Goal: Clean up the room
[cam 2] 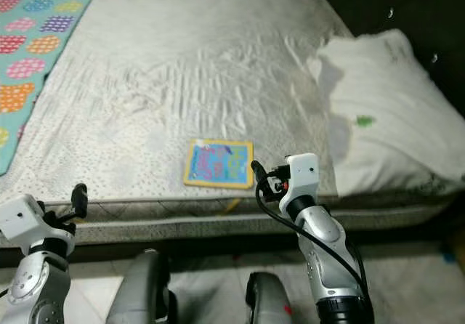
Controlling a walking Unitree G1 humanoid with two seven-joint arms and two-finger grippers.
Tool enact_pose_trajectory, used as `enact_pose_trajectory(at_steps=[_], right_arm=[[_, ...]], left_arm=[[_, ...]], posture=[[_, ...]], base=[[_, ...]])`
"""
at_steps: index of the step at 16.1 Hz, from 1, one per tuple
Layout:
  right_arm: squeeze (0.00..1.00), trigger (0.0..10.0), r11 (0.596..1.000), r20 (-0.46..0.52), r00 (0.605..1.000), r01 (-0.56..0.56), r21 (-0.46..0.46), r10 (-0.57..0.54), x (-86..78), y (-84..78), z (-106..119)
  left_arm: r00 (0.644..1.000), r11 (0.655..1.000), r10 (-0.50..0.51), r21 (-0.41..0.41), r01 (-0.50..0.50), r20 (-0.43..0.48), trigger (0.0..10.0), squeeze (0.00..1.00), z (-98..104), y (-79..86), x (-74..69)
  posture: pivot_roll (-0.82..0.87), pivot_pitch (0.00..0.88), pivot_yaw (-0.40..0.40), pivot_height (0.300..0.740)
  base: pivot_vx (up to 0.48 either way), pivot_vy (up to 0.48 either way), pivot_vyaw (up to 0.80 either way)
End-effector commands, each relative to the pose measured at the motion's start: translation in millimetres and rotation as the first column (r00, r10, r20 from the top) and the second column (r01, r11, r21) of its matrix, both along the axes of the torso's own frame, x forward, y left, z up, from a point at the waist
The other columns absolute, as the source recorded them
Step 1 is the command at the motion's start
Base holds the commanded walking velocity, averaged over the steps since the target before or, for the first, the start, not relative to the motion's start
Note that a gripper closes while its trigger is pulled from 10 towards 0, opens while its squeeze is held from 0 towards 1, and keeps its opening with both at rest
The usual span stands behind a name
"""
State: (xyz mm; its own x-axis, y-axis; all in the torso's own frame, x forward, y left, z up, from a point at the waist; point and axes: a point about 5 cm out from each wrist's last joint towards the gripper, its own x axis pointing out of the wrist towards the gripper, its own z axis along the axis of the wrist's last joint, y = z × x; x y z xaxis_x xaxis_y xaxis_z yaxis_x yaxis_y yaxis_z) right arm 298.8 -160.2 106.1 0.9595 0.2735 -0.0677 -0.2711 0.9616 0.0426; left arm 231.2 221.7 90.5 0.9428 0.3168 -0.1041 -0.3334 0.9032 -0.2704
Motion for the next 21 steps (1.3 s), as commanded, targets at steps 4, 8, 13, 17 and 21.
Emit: enact_pose_trajectory(at_steps=[4, 8, 13, 17, 21], right_arm=[[0.00, 10.0, 1.000, -0.006, 1.000, 0.010, 0.009, -0.010, -0.7, -3.0, -0.5], [0.00, 10.0, 1.000, -0.003, 1.000, 0.007, 0.007, -0.007, -0.9, -2.8, -0.2], [0.00, 10.0, 1.000, -0.001, 1.000, 0.008, 0.004, -0.008, -0.8, -2.8, 0.0], [0.00, 10.0, 1.000, 0.001, 1.000, 0.012, 0.004, -0.012, -0.3, -2.9, 0.3], [0.00, 10.0, 1.000, 0.000, 1.000, 0.013, 0.003, -0.013, -0.8, -3.6, 0.1]], left_arm=[[0.999, 1.000, -0.031, 0.000, 0.031, 0.026, 10.0, 0.00, 4.1, -3.0, 0.8], [0.998, 0.999, -0.045, 0.001, 0.045, 0.034, 10.0, 0.00, 4.9, -3.3, 1.5], [0.998, 0.999, -0.053, 0.001, 0.053, 0.035, 10.0, 0.00, 5.1, -3.9, 1.9], [0.997, 0.998, -0.061, 0.001, 0.061, 0.037, 10.0, 0.00, 5.1, -4.0, 2.7], [0.999, 0.999, -0.042, 0.002, 0.042, 0.022, 10.0, 0.00, 3.8, -2.9, 2.3]], posture=[[-0.07, 0.175, -0.058, 0.586], [-0.07, 0.177, -0.056, 0.586], [-0.07, 0.176, -0.054, 0.586], [-0.07, 0.177, -0.053, 0.586], [-0.07, 0.177, -0.053, 0.586]], base=[[0.000, 0.000, 0.00], [0.228, 0.000, 0.00], [0.327, 0.000, 0.00], [0.350, 0.000, 0.00], [0.171, 0.000, 0.00]])
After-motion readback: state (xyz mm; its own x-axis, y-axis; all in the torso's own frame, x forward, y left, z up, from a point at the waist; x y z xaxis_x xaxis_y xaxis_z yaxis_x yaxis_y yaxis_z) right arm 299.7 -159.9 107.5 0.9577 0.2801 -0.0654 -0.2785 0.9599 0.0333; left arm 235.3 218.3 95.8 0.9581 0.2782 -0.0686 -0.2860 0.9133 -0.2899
